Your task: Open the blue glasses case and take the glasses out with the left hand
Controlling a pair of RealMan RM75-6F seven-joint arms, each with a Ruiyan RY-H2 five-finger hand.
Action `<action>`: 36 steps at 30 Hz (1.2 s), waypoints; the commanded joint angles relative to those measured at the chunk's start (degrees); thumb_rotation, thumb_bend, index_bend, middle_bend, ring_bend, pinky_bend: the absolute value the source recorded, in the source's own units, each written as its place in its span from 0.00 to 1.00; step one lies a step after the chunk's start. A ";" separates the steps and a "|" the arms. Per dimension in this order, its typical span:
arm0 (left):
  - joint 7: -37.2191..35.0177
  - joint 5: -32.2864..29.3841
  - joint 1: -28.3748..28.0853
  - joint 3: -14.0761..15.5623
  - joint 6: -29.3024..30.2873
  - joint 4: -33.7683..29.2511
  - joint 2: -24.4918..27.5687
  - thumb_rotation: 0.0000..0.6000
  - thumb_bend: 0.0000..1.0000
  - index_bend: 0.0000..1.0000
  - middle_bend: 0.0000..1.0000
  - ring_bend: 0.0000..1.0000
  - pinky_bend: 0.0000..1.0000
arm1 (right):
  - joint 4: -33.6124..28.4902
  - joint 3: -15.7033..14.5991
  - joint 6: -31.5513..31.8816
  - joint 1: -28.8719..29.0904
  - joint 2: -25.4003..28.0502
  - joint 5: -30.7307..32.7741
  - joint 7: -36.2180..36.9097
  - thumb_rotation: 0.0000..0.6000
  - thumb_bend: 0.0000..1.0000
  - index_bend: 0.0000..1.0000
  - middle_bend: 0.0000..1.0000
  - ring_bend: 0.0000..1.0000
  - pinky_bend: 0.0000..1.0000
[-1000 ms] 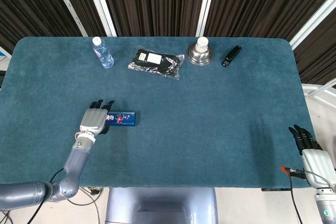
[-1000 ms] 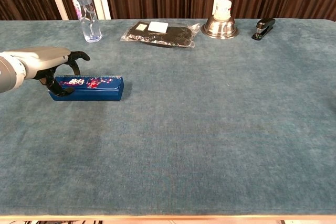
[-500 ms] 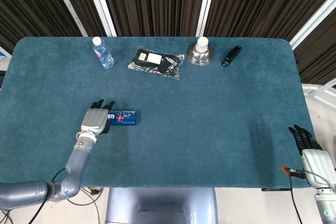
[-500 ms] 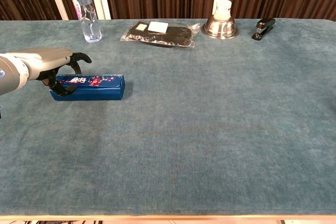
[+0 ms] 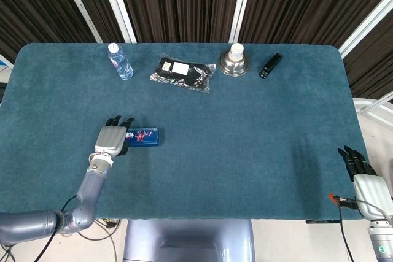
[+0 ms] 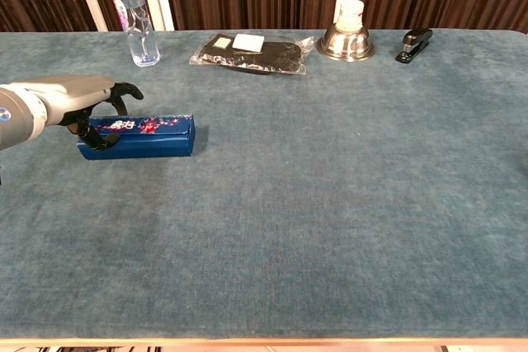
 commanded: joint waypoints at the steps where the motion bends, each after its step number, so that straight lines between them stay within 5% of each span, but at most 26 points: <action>1: -0.13 -0.03 -0.29 -0.15 -0.36 0.51 -0.35 1.00 0.54 0.10 0.28 0.04 0.11 | 0.03 0.01 -0.07 0.01 -0.03 0.08 -0.06 1.00 0.12 0.00 0.00 0.00 0.21; 36: 1.24 -0.78 -4.15 -2.08 -2.03 7.47 -3.70 1.00 0.44 0.09 0.20 0.04 0.11 | -0.15 0.29 -0.54 0.04 -0.01 1.01 0.10 1.00 0.12 0.00 0.00 0.00 0.21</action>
